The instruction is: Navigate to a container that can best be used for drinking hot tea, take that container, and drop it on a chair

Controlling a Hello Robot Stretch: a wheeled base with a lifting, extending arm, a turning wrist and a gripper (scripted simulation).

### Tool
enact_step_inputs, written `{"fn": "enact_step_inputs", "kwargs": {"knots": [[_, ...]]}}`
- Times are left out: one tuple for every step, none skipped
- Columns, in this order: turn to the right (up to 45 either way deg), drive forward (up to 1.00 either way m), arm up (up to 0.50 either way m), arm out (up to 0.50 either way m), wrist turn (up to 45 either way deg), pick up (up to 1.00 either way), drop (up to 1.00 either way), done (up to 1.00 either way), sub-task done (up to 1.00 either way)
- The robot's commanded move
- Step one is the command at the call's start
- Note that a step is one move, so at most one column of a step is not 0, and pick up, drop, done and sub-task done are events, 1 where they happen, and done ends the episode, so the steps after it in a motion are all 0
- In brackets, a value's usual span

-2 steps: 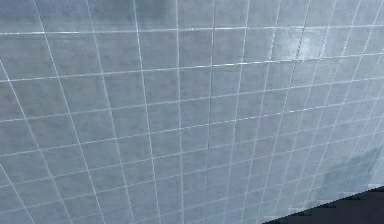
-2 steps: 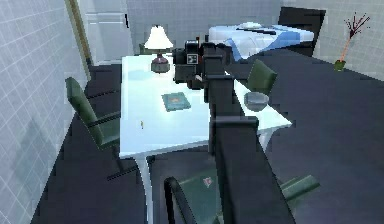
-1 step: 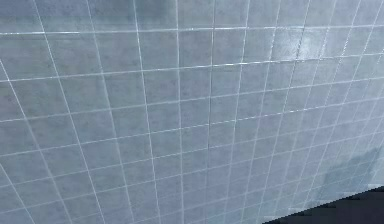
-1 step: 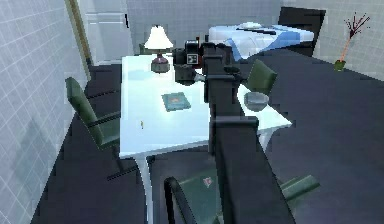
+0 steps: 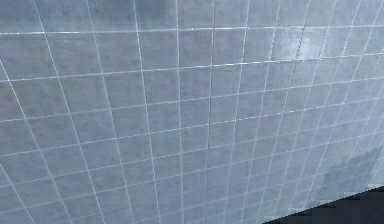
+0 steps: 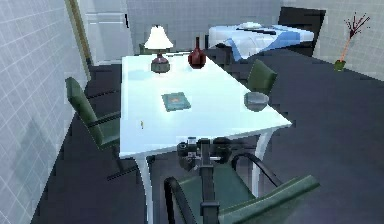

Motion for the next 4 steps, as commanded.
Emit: {"fn": "enact_step_inputs", "kwargs": {"knots": [[0.0,0.00,-0.32,0.00,0.0,0.00,0.00,0.00,0.00],[0.0,0.00,0.00,0.00,0.0,0.00,1.00,0.00,0.00],[0.0,0.00,0.10,0.00,0.0,0.00,0.00,0.00,0.00],[0.0,0.00,0.00,-0.08,0.0,0.00,0.00,0.00,0.00]]}}
